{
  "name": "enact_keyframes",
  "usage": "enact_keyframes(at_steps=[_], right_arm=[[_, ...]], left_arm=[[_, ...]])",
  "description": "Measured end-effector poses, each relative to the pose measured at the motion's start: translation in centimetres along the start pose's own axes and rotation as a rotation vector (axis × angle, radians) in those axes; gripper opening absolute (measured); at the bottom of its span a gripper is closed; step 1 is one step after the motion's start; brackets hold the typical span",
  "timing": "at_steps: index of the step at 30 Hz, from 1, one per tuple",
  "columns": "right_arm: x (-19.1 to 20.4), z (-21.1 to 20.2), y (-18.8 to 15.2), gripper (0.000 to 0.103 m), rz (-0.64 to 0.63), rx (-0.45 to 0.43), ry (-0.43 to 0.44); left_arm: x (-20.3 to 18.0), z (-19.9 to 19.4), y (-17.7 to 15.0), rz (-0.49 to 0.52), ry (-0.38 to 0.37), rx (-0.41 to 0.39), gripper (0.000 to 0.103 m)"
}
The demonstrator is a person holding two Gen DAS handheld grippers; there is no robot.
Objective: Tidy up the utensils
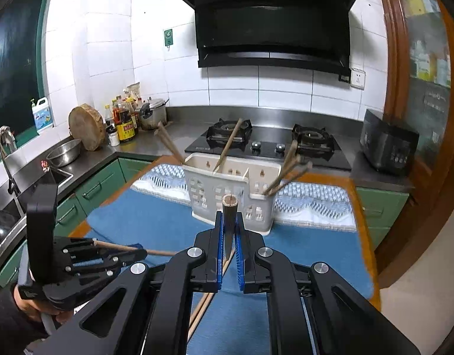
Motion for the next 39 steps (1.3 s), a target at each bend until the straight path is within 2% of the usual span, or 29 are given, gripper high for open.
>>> enact_keyframes(at_steps=[4, 10, 18, 22, 30, 34, 39], right_arm=[[-0.4, -0.2, 3.5, 0.007, -0.011, -0.012, 0.01], [-1.0, 0.5, 7.9, 0.007, -0.045, -0.029, -0.024], [-2.3, 3.0, 11.1, 0.007, -0.033, -0.054, -0.073], [-2.2, 5.8, 11.4, 0.007, -0.047, -0.011, -0.081], [-2.4, 10.5, 9.3, 0.007, -0.047, 0.065, -0.074], [-2.5, 10.7, 8.8, 0.012, -0.062, 0.055, -0.086], [-2.7, 9.2, 8.0, 0.016, -0.094, 0.018, -0.105]], left_arm=[[0.1, 0.3, 1.8, 0.025, 0.007, 0.0, 0.005], [-0.1, 0.0, 5.0, 0.056, 0.004, -0.022, 0.005], [0.4, -0.9, 8.3, 0.043, -0.02, -0.061, 0.005], [0.4, -2.3, 10.5, 0.054, -0.013, -0.116, 0.005], [0.5, -4.8, 17.0, 0.06, 0.031, -0.261, 0.005], [0.6, -4.6, 19.9, 0.062, 0.067, -0.319, 0.005], [0.8, -2.2, 21.6, 0.066, 0.129, -0.318, 0.005]])
Point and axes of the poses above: each gripper's, at about its wrist camera, not at the fingertips, and z roughly the way its jaws point, x to its left, y to its top, the point moved 1 cm from there along z, roughly the way its jaws point, and after that the axes turned 1 degree about -z, right-handed, at the moved point
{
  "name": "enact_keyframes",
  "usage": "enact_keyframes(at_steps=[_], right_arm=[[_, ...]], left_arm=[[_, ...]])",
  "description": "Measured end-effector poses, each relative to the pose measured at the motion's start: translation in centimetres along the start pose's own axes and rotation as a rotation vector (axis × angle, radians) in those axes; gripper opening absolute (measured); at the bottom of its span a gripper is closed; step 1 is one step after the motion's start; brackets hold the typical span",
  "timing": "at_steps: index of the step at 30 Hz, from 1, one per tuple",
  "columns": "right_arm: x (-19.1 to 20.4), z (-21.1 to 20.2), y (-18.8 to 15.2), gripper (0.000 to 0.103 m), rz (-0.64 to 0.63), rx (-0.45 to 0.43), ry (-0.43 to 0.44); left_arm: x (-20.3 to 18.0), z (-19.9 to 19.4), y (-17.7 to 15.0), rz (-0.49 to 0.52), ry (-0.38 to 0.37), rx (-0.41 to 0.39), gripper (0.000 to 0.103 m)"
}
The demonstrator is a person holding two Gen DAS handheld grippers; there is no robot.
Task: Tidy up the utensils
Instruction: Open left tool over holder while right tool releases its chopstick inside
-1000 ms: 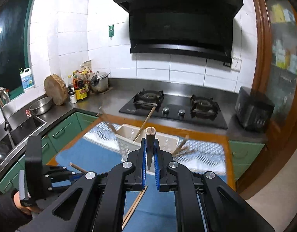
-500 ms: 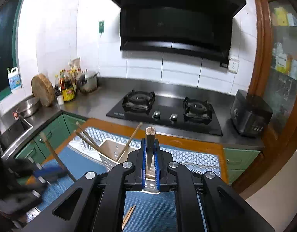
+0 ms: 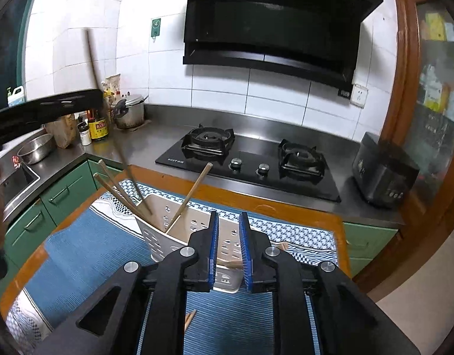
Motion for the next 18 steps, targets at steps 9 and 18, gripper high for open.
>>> enact_keyframes(at_steps=[9, 18], right_arm=[[1.1, -2.2, -3.8, 0.019, -0.023, 0.01, 0.035], [3.2, -2.8, -11.0, 0.019, 0.065, 0.123, 0.105]], left_arm=[[1.1, 4.0, -2.7, -0.021, 0.014, 0.097, 0.005], [0.8, 0.8, -3.2, -0.013, 0.018, 0.051, 0.034]])
Point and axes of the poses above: each gripper's, at about its wrist camera, not at the fingertips, and z roughly the way its jaws point, x to its left, y to its top, the point moved 1 cm from there along z, roughly the way its jaws point, and after that the axes turned 1 degree about -z, right-handed, at the moved point
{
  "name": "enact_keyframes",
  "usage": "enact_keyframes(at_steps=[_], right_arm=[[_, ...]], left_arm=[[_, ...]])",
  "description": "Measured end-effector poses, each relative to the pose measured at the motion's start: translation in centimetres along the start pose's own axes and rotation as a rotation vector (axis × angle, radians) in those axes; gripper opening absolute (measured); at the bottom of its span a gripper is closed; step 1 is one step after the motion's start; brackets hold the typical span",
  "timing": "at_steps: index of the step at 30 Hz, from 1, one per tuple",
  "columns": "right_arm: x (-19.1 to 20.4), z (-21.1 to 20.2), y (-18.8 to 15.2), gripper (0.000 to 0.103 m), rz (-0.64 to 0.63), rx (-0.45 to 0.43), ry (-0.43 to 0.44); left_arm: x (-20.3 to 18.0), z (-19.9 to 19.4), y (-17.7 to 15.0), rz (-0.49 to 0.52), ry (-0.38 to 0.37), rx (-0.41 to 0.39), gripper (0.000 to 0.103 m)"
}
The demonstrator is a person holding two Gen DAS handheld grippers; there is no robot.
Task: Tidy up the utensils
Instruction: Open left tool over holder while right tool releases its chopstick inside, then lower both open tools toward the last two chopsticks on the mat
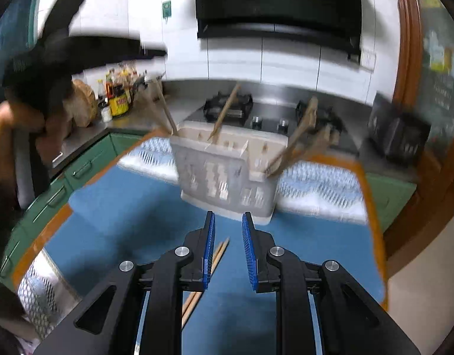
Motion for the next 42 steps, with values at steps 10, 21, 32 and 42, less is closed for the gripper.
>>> enact_keyframes(at_steps=[10, 21, 32, 42], right_arm=[[3.2, 2.9, -9.5, 0.017, 0.146, 0.176, 0.093], [4.7, 5.0, -13.7, 0.011, 0.26, 0.239, 0.073], [5.4, 5.8, -13.7, 0.009, 0.244, 0.24, 0.015], [5.6, 6.5, -13.6, 0.009, 0.234, 0.238, -0.007]], left_arm=[[0.5, -5.4, -6.1, -0.032, -0.007, -0.009, 0.069], [3.2, -8.6, -13.3, -0.105, 0.023, 0.023, 0.081], [5.9, -10.0, -16.9, -0.175, 0.054, 0.05, 0.087], [6.4, -10.1, -18.6, -0.203, 0.06, 0.074, 0.089]])
Point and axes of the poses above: each gripper's, at about its wrist camera, not at the fingertips, and z roughly the way its jaws point, x to its left, y to its top, the point moved 1 cm from there along z, roughly the way its jaws point, and after that the axes turned 1 degree about -z, right-handed, at the moved point
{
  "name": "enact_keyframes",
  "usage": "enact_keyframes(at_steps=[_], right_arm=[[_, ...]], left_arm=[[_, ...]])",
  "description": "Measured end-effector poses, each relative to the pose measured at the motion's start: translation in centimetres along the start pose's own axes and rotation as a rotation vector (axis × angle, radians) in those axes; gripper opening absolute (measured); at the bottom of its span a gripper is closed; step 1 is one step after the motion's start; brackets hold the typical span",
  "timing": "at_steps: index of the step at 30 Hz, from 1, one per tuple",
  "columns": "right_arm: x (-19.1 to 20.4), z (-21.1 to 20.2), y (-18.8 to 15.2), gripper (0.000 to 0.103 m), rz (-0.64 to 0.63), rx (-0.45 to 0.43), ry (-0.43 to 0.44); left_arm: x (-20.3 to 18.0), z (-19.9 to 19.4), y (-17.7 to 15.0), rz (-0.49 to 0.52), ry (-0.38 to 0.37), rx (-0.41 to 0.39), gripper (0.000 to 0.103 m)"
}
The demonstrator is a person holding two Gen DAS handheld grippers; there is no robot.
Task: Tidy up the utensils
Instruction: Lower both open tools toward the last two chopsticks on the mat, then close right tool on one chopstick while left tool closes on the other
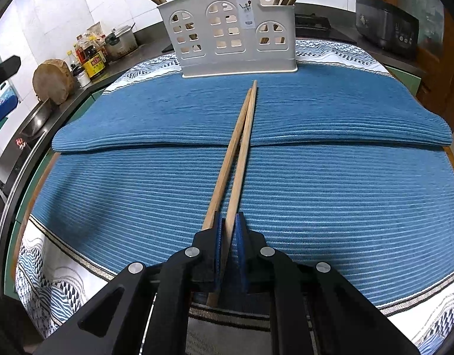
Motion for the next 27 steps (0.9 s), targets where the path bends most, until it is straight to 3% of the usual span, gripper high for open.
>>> enact_keyframes(at_steps=[19, 25, 27], right_arm=[[-3.0, -5.6, -1.4, 0.007, -0.005, -0.108, 0.022], [-4.7, -7.9, -1.5, 0.006, 0.004, -0.153, 0.046], [-5.0, -8.4, -1.6, 0.006, 0.001, -0.162, 0.051]], left_arm=[[-5.4, 1.2, -6.8, 0.047, -0.065, 0.166, 0.084], [-9.9, 2.5, -10.0, 0.085, -0.13, 0.256, 0.067], [-11.2, 3.1, -10.9, 0.104, -0.144, 0.282, 0.055]])
Point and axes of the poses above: each gripper's, at about its wrist camera, not at the fingertips, and z roughly the way its jaws point, x to its left, y to its top, the point moved 1 cm from there along z, roughly the way its jaws point, and after that the axes turned 1 degree about -z, right-handed, at the moved point
